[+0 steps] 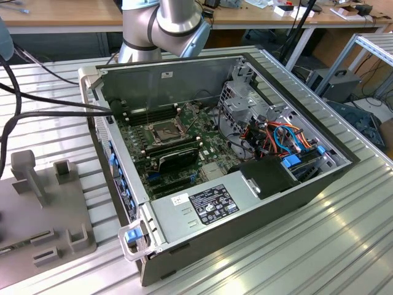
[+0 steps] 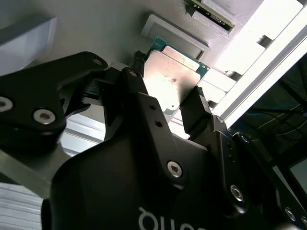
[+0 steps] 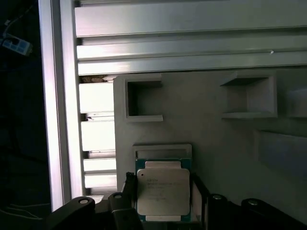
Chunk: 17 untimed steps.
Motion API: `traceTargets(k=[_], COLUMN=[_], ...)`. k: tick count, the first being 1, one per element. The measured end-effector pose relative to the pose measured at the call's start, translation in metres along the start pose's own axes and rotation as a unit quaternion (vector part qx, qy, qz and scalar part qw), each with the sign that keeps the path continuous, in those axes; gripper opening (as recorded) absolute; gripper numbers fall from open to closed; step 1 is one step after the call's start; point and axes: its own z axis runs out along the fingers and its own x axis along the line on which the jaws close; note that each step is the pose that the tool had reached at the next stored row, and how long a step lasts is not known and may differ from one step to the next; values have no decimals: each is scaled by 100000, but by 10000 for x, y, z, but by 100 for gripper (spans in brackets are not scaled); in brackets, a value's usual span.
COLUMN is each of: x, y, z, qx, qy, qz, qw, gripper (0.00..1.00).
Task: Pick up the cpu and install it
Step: 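Pick up the cpu and move it towards the insertion slot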
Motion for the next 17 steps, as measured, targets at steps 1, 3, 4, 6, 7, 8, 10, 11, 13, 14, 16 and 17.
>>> traceTargets(k=[1,3,4,6,7,8,10,11,13,14,16,17], x=[0,1,1,2,2,2,2,2,4,6,12,14], y=[0,1,1,3,3,3,3,3,3,3,1,1], z=[-38,-119,-147,-215,-280,-282,-283,-275,-248,-228,-188,-173], qx=[17,30,45,105,136,132,137,137,127,125,130,128], qy=[-2,-12,-19,-38,-77,-96,-92,-118,-258,-320,-350,-356], qz=[-1,-3,-2,1,-1,0,0,-16,-243,-433,-764,-869], qw=[100000,100000,100000,100000,100000,100000,100000,100000,99999,99998,99996,99996], gripper=[55,55,55,55,55,55,55,55,55,55,55,55])
